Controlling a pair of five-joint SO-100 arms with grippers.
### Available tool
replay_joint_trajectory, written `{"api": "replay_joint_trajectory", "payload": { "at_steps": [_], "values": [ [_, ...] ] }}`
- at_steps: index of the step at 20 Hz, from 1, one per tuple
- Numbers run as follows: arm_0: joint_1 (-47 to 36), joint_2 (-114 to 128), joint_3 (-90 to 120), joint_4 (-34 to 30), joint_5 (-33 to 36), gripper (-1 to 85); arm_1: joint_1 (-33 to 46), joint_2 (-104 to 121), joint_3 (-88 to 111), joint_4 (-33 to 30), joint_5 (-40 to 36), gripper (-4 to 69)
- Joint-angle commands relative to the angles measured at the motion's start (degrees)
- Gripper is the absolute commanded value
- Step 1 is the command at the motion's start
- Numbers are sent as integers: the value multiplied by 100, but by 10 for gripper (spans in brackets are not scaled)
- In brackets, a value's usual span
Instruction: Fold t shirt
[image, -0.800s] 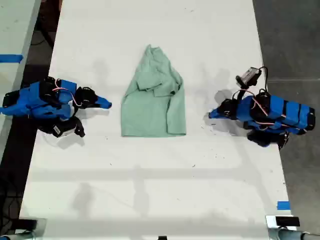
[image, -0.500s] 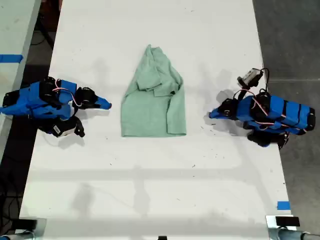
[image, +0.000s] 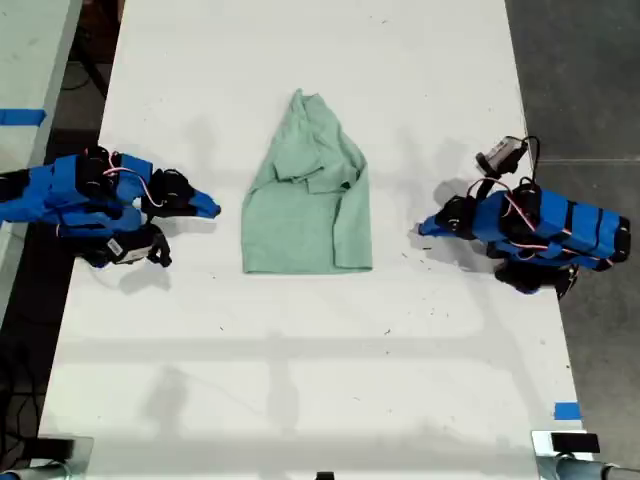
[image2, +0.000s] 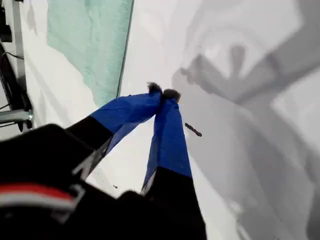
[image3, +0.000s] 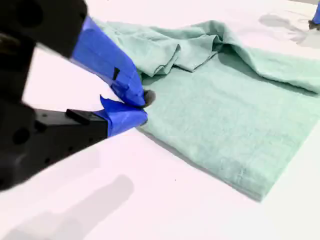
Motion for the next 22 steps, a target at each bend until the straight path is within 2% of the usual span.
{"api": "replay_joint_trajectory", "payload": {
  "at_steps": [1, 2, 3, 8, 14, 15, 16, 19, 22],
  "values": [
    [580, -4711, -2540, -255, -290, 0, 53, 79, 334, 26, 132, 14],
    [677, -5730, -3322, -149, -229, 151, 53, 79, 334, 26, 123, 14],
    [712, -6328, -3797, -79, -255, 231, 53, 79, 334, 26, 114, 14],
    [589, -6979, -4166, -272, 0, 254, 53, 79, 334, 26, 79, 14],
    [105, -7497, -4210, -299, 53, 227, 53, 79, 334, 26, 70, 14],
    [79, -7594, -4236, -299, 26, 54, 53, 79, 334, 26, 70, 14],
    [70, -7603, -4236, -281, -79, 0, 53, 79, 334, 26, 70, 14],
    [62, -7532, -4456, -123, -35, 0, 53, 79, 334, 26, 70, 14],
    [149, -7937, -5739, 835, 18, 0, 53, 79, 334, 26, 70, 14]
  ]
}}
